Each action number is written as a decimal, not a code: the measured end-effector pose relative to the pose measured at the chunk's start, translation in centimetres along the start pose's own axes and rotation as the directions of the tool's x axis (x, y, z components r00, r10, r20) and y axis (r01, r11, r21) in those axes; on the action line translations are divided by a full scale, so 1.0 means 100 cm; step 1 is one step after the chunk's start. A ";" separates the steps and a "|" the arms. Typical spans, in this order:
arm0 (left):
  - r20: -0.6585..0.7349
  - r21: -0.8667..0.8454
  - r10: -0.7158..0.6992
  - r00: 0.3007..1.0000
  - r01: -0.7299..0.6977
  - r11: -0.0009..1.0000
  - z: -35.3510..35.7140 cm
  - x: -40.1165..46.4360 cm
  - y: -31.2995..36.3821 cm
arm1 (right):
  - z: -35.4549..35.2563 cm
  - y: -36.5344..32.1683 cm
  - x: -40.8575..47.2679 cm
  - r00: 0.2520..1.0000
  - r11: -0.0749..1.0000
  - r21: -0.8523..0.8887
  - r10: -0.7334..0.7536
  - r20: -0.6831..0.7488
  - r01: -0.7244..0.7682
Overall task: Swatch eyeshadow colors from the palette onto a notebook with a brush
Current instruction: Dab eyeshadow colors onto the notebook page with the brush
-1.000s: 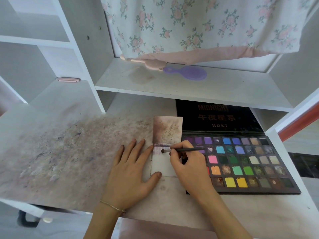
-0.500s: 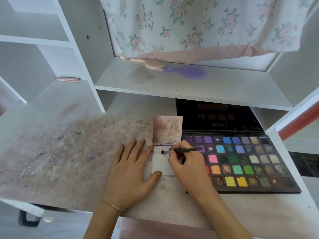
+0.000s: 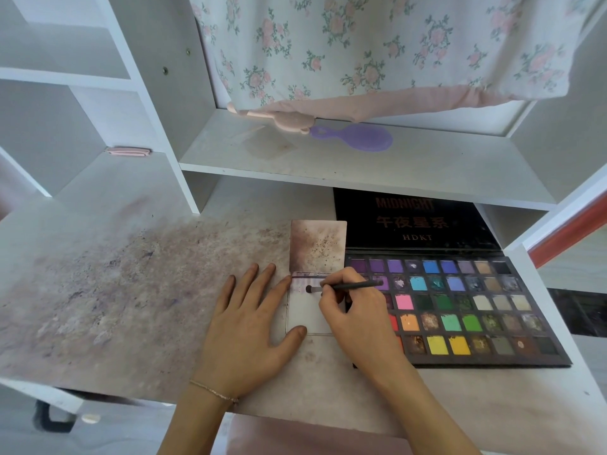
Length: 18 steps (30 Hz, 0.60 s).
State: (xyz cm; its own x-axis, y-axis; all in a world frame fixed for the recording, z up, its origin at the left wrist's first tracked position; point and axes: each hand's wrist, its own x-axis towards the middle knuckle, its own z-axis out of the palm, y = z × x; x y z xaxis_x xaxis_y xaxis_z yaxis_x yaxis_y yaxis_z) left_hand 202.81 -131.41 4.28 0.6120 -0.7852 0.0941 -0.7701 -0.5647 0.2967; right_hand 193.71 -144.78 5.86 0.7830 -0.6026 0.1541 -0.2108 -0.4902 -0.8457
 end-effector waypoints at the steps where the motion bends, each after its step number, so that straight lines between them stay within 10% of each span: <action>1: 0.001 0.012 0.000 1.000 -0.001 1.000 0.000 0.000 0.000 | 0.000 0.000 0.000 1.000 1.000 -0.004 -0.003 0.003 0.003; 18: 0.024 0.029 -0.013 1.000 0.013 0.999 -0.003 0.001 0.000 | -0.025 0.007 -0.014 0.967 0.985 0.161 -0.027 -0.254 0.070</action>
State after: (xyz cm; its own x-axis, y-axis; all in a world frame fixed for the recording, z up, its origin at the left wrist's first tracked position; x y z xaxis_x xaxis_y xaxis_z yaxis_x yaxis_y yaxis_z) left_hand 202.92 -131.36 4.57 0.6178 -0.7835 0.0672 -0.7672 -0.5819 0.2698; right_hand 191.03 -145.84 6.37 0.6145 -0.7291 0.3014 -0.0588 -0.4234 -0.9041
